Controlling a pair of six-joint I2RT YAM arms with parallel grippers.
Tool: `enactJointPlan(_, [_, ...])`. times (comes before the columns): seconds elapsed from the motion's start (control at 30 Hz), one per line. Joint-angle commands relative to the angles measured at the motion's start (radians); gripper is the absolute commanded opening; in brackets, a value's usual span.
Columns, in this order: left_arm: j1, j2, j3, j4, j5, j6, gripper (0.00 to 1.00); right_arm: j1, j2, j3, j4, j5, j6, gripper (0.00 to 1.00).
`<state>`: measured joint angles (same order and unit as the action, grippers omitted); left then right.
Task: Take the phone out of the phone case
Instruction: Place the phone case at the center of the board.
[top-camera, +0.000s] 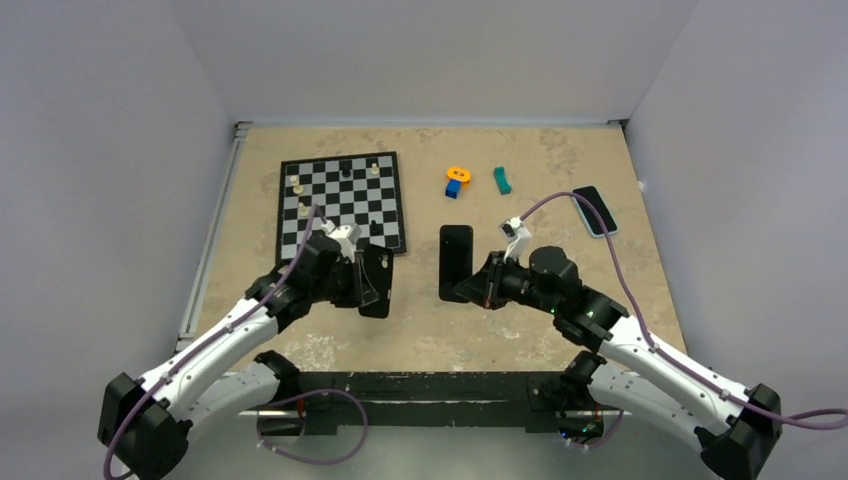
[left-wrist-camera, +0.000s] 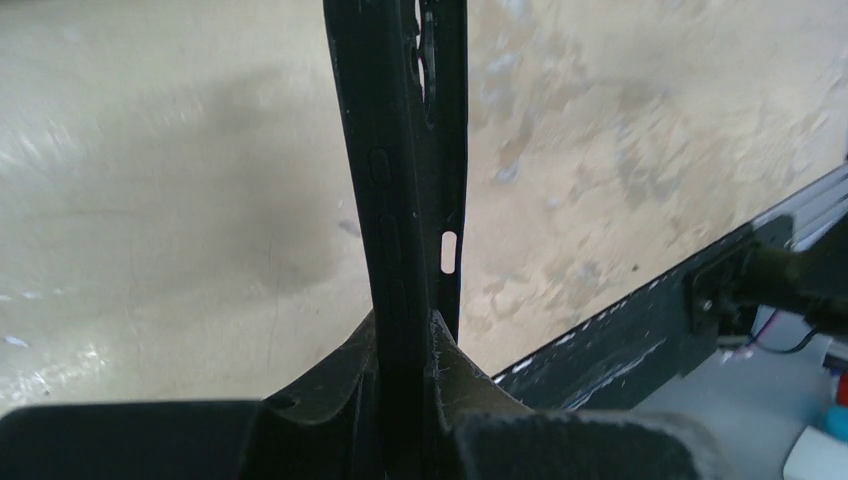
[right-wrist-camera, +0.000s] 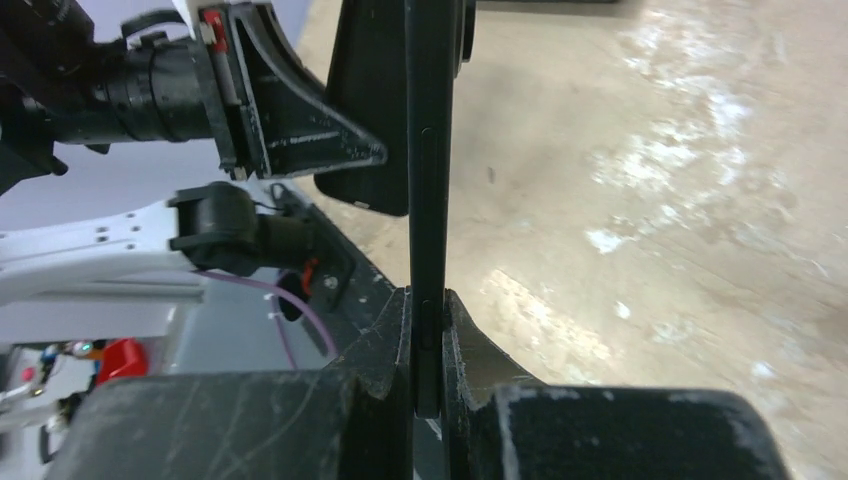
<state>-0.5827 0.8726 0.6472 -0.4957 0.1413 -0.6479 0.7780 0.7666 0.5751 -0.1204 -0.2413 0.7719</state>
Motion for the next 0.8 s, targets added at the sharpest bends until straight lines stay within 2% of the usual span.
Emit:
enactJointPlan(0.0, [0.003,0.067,-0.053,0.069,0.119,0.01,0.0,-0.001,-0.044,0.084,-0.088,0.121,-0.082,0.0])
enactJointPlan(0.3, [0.016,0.287,-0.036,0.078,0.099,0.027,0.0,-0.002,-0.047,0.053,-0.059,0.089,-0.058,0.0])
enactJointPlan(0.73, [0.018,0.321,-0.059,0.009,0.025,-0.008,0.0,-0.002,-0.042,0.032,-0.034,0.068,-0.056,0.0])
enactJointPlan(0.77, [0.019,0.323,-0.054,-0.007,0.008,-0.013,0.04,-0.001,-0.042,0.03,-0.03,0.068,-0.054,0.0])
